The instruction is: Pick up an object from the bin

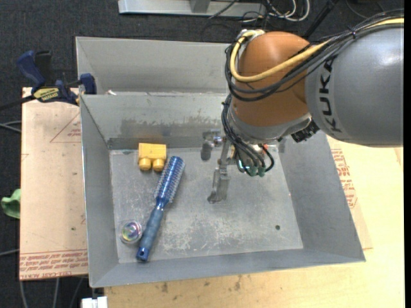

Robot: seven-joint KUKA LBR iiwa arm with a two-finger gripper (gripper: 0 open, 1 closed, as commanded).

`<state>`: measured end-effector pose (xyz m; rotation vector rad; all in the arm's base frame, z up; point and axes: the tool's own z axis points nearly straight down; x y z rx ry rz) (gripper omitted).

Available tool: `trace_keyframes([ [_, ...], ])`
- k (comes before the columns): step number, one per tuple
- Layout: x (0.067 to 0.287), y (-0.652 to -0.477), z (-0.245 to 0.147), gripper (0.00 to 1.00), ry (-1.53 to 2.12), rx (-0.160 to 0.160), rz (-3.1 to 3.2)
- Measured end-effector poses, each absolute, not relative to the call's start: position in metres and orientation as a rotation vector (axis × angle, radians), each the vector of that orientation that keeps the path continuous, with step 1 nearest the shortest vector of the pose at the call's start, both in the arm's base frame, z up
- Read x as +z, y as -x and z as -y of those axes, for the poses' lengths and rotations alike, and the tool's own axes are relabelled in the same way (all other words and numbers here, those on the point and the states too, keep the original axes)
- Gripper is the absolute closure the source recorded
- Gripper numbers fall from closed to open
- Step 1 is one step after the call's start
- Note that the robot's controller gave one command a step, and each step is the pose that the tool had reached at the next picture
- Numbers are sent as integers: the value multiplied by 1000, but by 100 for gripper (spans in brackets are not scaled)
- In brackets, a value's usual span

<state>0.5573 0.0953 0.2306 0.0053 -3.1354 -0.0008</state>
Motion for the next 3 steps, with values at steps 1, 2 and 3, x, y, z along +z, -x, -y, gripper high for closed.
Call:
trace_keyframes([
  [1, 142, -580, -171, 0, -325, -3, 3120],
  [2, 68, -571, -155, 0, -980, -2, 2981],
  [3, 69, -572, -155, 100, -980, -3, 2984],
])
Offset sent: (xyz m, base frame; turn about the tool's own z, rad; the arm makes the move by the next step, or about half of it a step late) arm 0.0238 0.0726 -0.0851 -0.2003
